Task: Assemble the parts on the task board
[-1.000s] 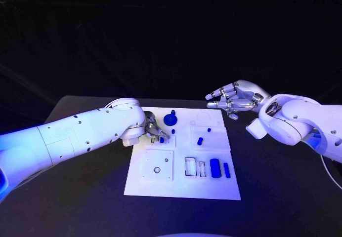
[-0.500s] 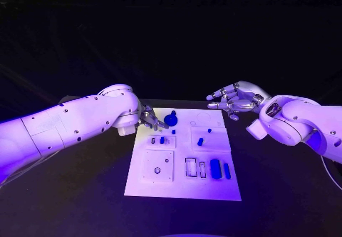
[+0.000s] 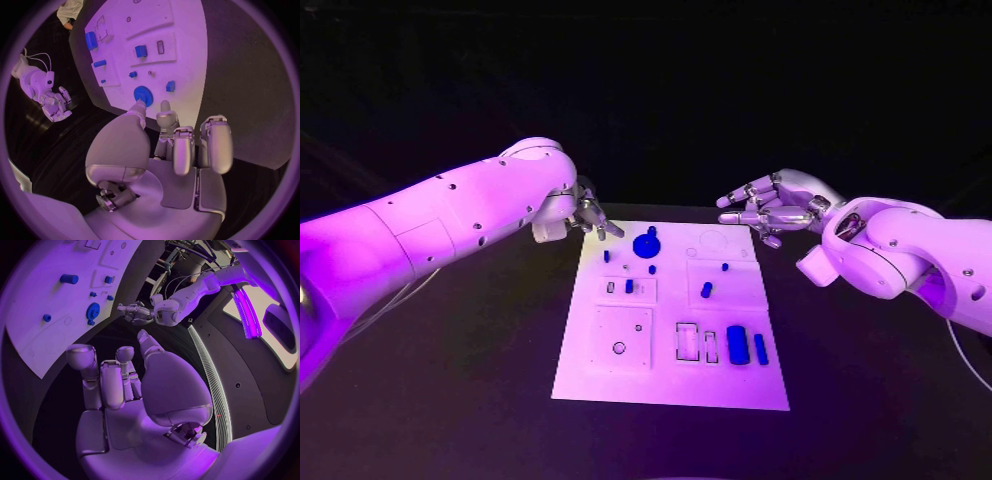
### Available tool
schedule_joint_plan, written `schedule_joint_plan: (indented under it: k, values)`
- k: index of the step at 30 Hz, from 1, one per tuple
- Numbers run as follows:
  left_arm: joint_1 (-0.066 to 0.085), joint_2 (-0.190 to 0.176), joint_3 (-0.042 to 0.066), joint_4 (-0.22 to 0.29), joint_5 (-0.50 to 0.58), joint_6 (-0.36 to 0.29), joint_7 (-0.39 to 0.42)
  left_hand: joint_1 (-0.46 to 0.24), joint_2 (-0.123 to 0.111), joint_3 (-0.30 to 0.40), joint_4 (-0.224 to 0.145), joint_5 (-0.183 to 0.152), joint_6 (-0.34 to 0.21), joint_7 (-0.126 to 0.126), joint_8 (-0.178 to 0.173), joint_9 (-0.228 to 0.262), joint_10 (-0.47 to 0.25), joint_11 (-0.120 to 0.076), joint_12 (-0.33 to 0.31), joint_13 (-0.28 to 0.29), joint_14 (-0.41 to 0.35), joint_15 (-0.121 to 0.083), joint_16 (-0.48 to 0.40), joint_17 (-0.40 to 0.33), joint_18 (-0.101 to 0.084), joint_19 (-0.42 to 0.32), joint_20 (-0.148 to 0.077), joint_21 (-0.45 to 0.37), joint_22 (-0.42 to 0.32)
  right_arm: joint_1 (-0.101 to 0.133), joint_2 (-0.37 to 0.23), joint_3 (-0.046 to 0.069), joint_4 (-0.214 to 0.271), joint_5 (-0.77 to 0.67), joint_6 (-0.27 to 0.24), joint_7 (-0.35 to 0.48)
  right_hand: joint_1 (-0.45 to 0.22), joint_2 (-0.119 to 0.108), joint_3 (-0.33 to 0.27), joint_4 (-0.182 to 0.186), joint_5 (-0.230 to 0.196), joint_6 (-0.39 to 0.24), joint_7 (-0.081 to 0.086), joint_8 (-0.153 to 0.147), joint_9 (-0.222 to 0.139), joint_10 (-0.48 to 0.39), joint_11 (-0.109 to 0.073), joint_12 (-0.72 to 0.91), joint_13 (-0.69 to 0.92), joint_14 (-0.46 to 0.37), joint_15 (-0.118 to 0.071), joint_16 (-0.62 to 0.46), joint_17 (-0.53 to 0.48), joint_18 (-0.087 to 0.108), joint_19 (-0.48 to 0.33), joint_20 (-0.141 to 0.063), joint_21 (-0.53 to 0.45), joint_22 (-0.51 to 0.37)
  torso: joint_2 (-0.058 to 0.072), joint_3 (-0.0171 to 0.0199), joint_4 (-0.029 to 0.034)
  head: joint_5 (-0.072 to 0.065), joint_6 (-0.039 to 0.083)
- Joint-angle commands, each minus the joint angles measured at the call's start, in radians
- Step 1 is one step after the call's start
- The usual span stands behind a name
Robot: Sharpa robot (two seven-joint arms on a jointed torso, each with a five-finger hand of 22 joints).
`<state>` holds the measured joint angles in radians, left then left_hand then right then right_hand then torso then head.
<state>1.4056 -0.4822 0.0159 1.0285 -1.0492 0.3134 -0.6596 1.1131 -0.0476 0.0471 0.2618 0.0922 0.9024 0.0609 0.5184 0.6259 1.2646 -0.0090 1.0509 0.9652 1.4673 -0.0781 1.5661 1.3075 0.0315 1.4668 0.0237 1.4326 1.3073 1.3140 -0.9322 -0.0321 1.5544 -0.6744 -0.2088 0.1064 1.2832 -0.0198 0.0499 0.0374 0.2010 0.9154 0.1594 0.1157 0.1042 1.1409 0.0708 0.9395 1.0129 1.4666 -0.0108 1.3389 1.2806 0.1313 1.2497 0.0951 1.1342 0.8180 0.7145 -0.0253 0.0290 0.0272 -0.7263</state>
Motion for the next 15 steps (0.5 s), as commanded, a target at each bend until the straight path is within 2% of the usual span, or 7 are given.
schedule_joint_plan:
  k: [1, 8, 13, 15]
  values:
    - [-0.001, 0.026, -0.006, -0.051, -0.047, 0.045, 0.059, 0.009, 0.004, -0.008, 0.001, 0.003, 0.012, 0.004, -0.006, -0.005, -0.005, 0.001, -0.002, 0.002, 0.103, 0.006, 0.005, 0.263, 0.008, 0.048, 0.010, -0.002, 0.115, -0.002, 0.003, 0.000, -0.001, -0.001, 0.012, 0.009, -0.001, 0.007, -0.006, 0.000, -0.004, -0.007, -0.001, 0.007, 0.001, -0.007, 0.000, -0.003, -0.001, 0.028, 0.002, -0.002, 0.001, 0.007, -0.007, -0.001, -0.005, -0.001, 0.003, -0.0031, -0.0032, 0.003, 0.001]
    - [-0.016, 0.071, -0.020, -0.130, -0.071, 0.061, 0.069, 0.014, 0.014, -0.011, 0.006, 0.003, 0.032, -0.001, -0.002, -0.012, -0.003, -0.002, 0.001, 0.002, 0.103, 0.005, 0.005, 0.263, 0.009, 0.047, 0.010, -0.006, 0.113, -0.003, 0.004, 0.000, -0.001, -0.002, 0.012, 0.009, 0.001, 0.009, -0.006, -0.001, -0.002, -0.007, -0.001, 0.007, 0.001, -0.008, 0.000, -0.004, -0.002, 0.028, 0.002, -0.002, 0.002, 0.007, -0.007, -0.001, -0.006, -0.002, 0.002, -0.0027, -0.0016, 0.008, -0.001]
    - [-0.029, 0.091, -0.025, -0.167, -0.086, 0.064, 0.072, 0.014, 0.015, -0.015, 0.008, 0.002, 0.040, -0.003, 0.001, -0.014, 0.000, -0.004, 0.004, 0.004, 0.103, 0.003, 0.005, 0.263, 0.008, 0.048, 0.009, -0.004, 0.115, -0.003, 0.006, 0.000, -0.002, -0.002, 0.013, 0.010, 0.001, 0.009, -0.006, -0.001, -0.002, -0.007, -0.001, 0.007, 0.001, -0.008, 0.000, -0.004, -0.002, 0.028, 0.002, -0.002, 0.002, 0.007, -0.007, -0.001, -0.006, -0.002, 0.003, -0.0031, -0.0043, 0.012, -0.002]
    - [-0.032, 0.096, -0.026, -0.177, -0.089, 0.065, 0.073, 0.014, 0.015, -0.016, 0.010, 0.001, 0.042, -0.004, 0.002, -0.015, 0.000, -0.005, 0.005, 0.004, 0.103, 0.003, 0.005, 0.263, 0.008, 0.048, 0.009, -0.004, 0.115, -0.004, 0.006, 0.000, -0.002, -0.002, 0.013, 0.009, 0.001, 0.009, -0.006, -0.001, -0.002, -0.007, -0.001, 0.007, 0.001, -0.008, 0.000, -0.004, -0.002, 0.028, 0.002, -0.002, 0.002, 0.007, -0.007, -0.001, -0.006, -0.002, 0.003, -0.0020, -0.0036, 0.014, -0.003]
